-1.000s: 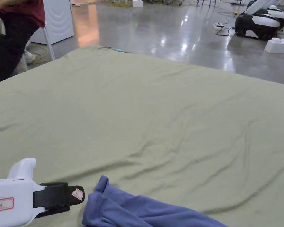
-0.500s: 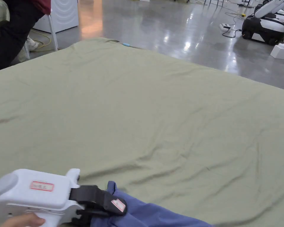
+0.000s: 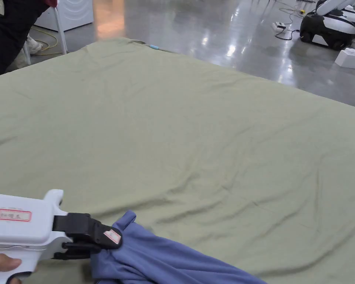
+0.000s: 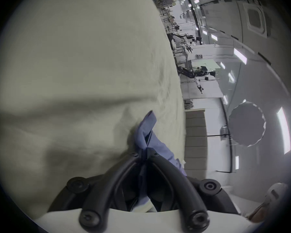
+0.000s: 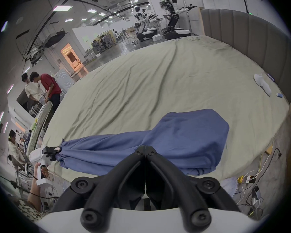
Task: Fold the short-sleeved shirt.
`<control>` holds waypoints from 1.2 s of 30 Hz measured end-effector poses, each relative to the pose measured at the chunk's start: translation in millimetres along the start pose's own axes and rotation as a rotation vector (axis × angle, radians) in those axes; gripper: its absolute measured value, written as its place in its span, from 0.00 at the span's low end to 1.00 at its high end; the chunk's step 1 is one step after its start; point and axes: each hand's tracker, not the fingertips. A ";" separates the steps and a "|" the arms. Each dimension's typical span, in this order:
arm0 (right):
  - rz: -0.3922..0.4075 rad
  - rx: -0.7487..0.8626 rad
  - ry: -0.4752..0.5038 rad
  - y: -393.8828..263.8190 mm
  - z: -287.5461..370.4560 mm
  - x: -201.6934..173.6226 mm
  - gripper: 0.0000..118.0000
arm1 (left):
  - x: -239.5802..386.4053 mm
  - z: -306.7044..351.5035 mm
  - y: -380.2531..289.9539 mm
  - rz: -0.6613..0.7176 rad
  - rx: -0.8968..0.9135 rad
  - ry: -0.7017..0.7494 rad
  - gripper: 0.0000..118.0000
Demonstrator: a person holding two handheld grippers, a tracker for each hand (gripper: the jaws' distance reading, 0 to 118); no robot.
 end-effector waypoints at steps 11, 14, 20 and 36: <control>-0.038 0.005 -0.003 -3.4 -3.3 14.7 0.02 | 2.0 12.1 -10.4 0.063 -0.040 -0.095 0.02; -0.024 -0.016 0.005 -4.9 -3.8 14.8 0.02 | -1.2 -12.6 -11.3 0.056 -0.023 -0.025 0.83; -0.014 -0.016 -0.013 -4.6 -2.9 13.9 0.02 | 10.6 -56.4 -2.1 -0.004 -0.267 -0.145 0.84; -0.030 -0.007 -0.049 1.9 1.5 15.2 0.02 | -4.2 -19.6 -26.2 0.275 0.006 -0.290 0.09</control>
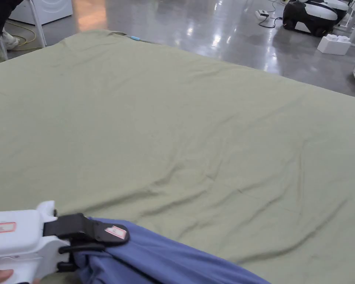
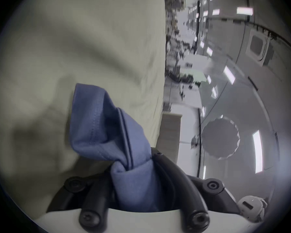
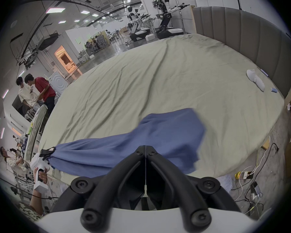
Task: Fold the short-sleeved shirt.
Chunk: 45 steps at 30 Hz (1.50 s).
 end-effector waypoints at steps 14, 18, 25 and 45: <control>0.015 -0.023 0.073 -8.2 -10.9 -2.4 0.02 | 99.9 -25.7 -39.4 -0.287 0.004 0.263 0.09; 0.005 -0.019 0.086 -13.1 -7.4 7.1 0.02 | 111.3 -105.7 -73.1 -0.405 -0.170 0.261 0.09; -0.038 -0.011 0.062 -22.8 2.0 33.2 0.02 | 89.5 -219.6 -117.9 -0.543 -0.335 0.504 0.16; -0.125 -0.031 0.084 -36.3 -8.2 58.5 0.02 | 128.9 -198.8 -161.3 -0.277 -0.483 -0.296 0.01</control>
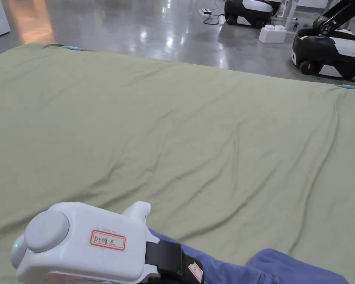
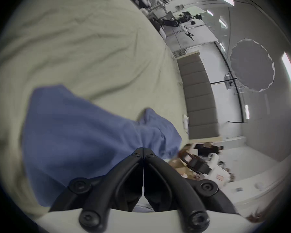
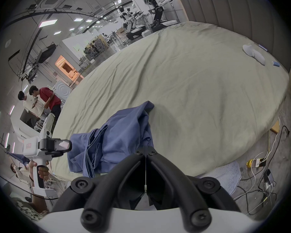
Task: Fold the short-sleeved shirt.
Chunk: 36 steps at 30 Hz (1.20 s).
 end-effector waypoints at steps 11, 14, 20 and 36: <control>-0.042 0.010 0.015 -5.5 6.6 5.3 0.02 | -96.5 -83.9 -31.8 0.058 -0.266 -0.188 0.01; -0.042 0.008 0.018 -2.9 5.2 0.8 0.02 | -77.9 -74.2 -35.8 0.142 -0.272 -0.322 0.01; -0.002 0.001 0.016 3.4 3.4 -14.3 0.02 | 16.5 53.3 0.4 -0.052 0.086 -0.510 0.01; 0.096 -0.064 0.031 7.1 -11.6 -55.0 0.02 | -98.9 119.9 9.3 -0.045 0.064 0.355 0.85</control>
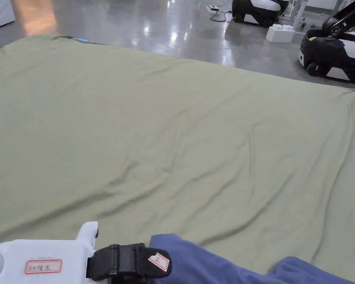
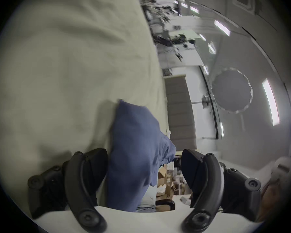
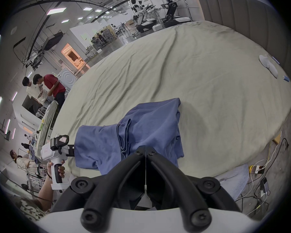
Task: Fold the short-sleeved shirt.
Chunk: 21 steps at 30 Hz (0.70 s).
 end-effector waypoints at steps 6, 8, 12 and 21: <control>-0.034 0.013 -0.001 2.6 0.0 7.2 0.02 | -9.1 -41.3 19.7 0.089 -0.115 0.101 0.12; -0.042 0.014 0.001 1.0 -0.1 9.2 0.02 | -20.9 -51.4 14.5 0.154 -0.111 0.159 0.12; -0.051 0.020 -0.001 -1.0 6.8 12.0 0.02 | -6.2 -19.3 14.9 0.151 -0.108 0.110 0.12; -0.058 0.056 -0.011 4.4 9.7 17.9 0.02 | -8.6 88.8 11.4 0.245 0.086 0.265 0.12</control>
